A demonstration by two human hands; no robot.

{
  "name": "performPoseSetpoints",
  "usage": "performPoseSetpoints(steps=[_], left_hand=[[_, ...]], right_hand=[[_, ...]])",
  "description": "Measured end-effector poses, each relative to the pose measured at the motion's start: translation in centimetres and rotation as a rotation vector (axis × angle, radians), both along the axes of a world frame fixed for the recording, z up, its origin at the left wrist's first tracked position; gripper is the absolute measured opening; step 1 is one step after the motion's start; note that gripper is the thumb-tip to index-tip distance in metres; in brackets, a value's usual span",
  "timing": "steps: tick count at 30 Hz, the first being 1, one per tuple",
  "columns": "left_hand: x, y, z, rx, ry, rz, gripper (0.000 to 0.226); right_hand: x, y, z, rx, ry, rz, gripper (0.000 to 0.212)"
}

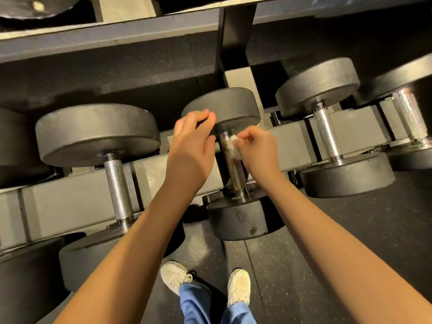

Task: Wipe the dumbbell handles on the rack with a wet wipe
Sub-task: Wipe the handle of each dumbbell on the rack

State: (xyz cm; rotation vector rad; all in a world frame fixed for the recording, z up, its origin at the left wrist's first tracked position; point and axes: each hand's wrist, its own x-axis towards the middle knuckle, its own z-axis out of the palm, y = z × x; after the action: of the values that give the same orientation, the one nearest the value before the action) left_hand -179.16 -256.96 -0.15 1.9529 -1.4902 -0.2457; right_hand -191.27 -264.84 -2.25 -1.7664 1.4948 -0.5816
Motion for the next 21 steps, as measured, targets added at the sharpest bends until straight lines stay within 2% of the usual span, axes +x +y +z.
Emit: performPoseSetpoints(steps=[2, 4, 10, 11, 15, 17, 19, 21], left_hand=[[0.1, 0.0, -0.1, -0.005, -0.012, -0.011, 0.039], [0.1, 0.0, -0.4, -0.011, -0.019, -0.004, 0.039], [-0.1, 0.0, -0.5, -0.032, 0.017, 0.013, 0.039], [-0.1, -0.1, -0.5, -0.027, 0.019, 0.013, 0.039], [-0.1, 0.0, -0.2, -0.012, 0.017, 0.006, 0.039], [-0.1, 0.1, -0.2, -0.004, 0.014, 0.008, 0.039], [-0.1, 0.1, -0.4, -0.003, 0.014, 0.004, 0.039], [-0.1, 0.1, -0.4, -0.001, 0.023, 0.007, 0.04]], right_hand=[[0.8, -0.5, 0.0, -0.021, -0.075, -0.036, 0.002], [0.3, -0.2, 0.0, 0.031, -0.049, -0.004, 0.002], [-4.0, 1.9, 0.3, 0.22, 0.307, 0.328, 0.004], [-4.0, 1.9, 0.3, 0.219, 0.304, 0.325, 0.005], [-2.2, 1.0, 0.1, 0.132, 0.092, 0.118, 0.015], [-1.5, 0.8, 0.1, 0.099, 0.061, 0.076, 0.013], [-1.9, 0.9, 0.3, 0.128, 0.1, 0.122, 0.01], [-3.0, 1.3, 0.9, 0.218, 0.252, 0.268, 0.01]])
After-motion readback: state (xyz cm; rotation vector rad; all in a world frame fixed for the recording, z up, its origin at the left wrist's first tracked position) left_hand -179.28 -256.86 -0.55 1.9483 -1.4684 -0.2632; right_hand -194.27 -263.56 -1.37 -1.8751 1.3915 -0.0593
